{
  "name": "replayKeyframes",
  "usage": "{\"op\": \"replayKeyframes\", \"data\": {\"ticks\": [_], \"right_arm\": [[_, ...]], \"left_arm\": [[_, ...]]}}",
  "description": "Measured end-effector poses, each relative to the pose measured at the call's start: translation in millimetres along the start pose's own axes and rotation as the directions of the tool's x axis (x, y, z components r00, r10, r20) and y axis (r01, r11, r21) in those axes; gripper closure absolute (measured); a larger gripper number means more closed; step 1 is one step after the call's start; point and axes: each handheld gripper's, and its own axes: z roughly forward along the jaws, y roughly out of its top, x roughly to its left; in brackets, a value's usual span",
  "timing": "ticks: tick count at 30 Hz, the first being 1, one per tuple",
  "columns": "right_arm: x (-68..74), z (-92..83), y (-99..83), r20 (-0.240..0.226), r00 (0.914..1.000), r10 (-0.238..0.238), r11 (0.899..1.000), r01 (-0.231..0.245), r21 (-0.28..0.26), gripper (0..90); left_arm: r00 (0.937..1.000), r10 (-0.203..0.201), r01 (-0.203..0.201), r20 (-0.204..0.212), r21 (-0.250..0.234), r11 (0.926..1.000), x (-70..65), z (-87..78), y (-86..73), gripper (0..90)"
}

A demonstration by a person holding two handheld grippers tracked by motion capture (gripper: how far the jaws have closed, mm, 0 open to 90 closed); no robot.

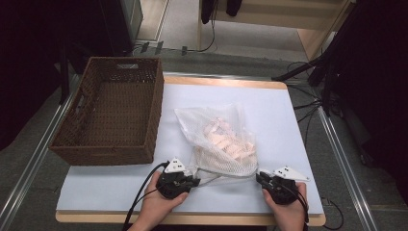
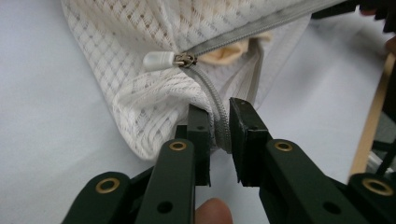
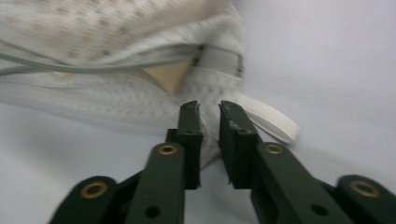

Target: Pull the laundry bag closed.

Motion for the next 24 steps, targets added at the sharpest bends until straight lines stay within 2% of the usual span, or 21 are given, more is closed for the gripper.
{"op": "replayKeyframes", "data": {"ticks": [1, 2, 3, 6, 8, 10, 11, 12, 13, 15, 16, 18, 20, 23, 24], "right_arm": [[3.8, -1.8, 3.5, -0.069, 0.9976, 0.005, 0.998, -0.009, -0.064, 67.9], [3.8, -1.8, 3.5, -0.069, 0.9976, 0.005, 0.998, -0.009, -0.064, 67.9], [6.9, -1.8, 6.1, -0.067, 0.9977, -0.003, 0.997, -0.002, -0.08, 63.6], [14.0, 2.7, 10.9, 0.007, 0.9999, -0.009, 0.995, 0.009, -0.101, 51.1], [16.8, 2.3, 13.3, 0.083, 0.9965, -0.013, 0.992, 0.024, -0.125, 45.9], [17.5, -0.7, 14.6, 0.113, 0.9933, -0.022, 0.99, 0.038, -0.134, 42.1], [17.3, -1.9, 14.2, 0.112, 0.9936, -0.016, 0.99, 0.031, -0.139, 42.2], [16.1, -3.6, 12.8, 0.093, 0.9954, -0.024, 0.987, 0.038, -0.154, 47.3], [16.1, -3.6, 12.8, 0.093, 0.9954, -0.024, 0.987, 0.038, -0.154, 47.3], [17.1, -2.3, 13.6, 0.046, 0.9971, -0.061, 0.986, 0.067, -0.155, 59.1], [18.9, 1.0, 14.5, 0.015, 0.9963, -0.084, 0.986, 0.086, -0.142, 62.9], [22.1, 7.5, 15.9, -0.001, 0.9944, -0.106, 0.988, 0.105, -0.115, 74.1], [24.4, 16.3, 19.3, -0.032, 0.9947, -0.097, 0.993, 0.095, -0.075, 84.5], [27.6, 28.1, 25.1, -0.046, 0.9947, -0.093, 0.996, 0.092, -0.022, 89.6], [30.8, 36.6, 32.2, -0.061, 0.9923, -0.108, 0.994, 0.109, 0.007, 90.0]], "left_arm": [[1.0, -0.002, 0.002, 0.0, -0.004, 1.0, 0.9, -0.9, 0.9, 77.6], [1.0, -0.002, 0.002, 0.0, -0.004, 1.0, 0.9, -0.9, 0.9, 77.8], [1.0, -0.004, 0.004, 0.001, -0.003, 1.0, 0.9, -0.2, 0.9, 77.8], [1.0, 0.005, -0.005, -0.007, 0.016, 0.9999, -1.1, 3.2, 0.4, 81.0], [0.9999, 0.006, -0.006, -0.013, 0.02, 0.9998, -1.8, 4.1, 0.2, 82.3], [0.9999, 0.002, -0.001, -0.016, 0.018, 0.9998, -0.6, 3.0, 0.1, 82.0], [0.9998, 0.002, -0.002, -0.022, 0.015, 0.9999, -0.5, 2.4, -0.1, 81.7], [0.9997, 0.007, -0.007, -0.025, 0.009, 0.9999, -1.5, 2.0, -0.3, 80.2], [0.9997, 0.007, -0.007, -0.025, 0.009, 0.9999, -1.5, 2.0, -0.3, 78.6], [0.9998, 0.009, -0.009, -0.019, -0.001, 1.0, -3.8, 1.6, 0.3, 77.1], [0.9998, 0.014, -0.014, -0.014, -0.001, 0.9999, -4.5, 1.5, 0.7, 77.1], [0.9997, 0.022, -0.022, -0.013, 0.003, 0.9997, -5.2, 2.4, 1.7, 77.7], [0.9997, 0.02, -0.019, -0.014, 0.016, 0.9997, -4.0, 4.6, 2.2, 81.2], [0.9996, 0.022, -0.022, -0.018, 0.036, 0.9991, -2.5, 9.0, 3.7, 85.3], [0.9995, 0.023, -0.023, -0.02, 0.035, 0.9991, -2.8, 10.2, 4.8, 86.5]]}}
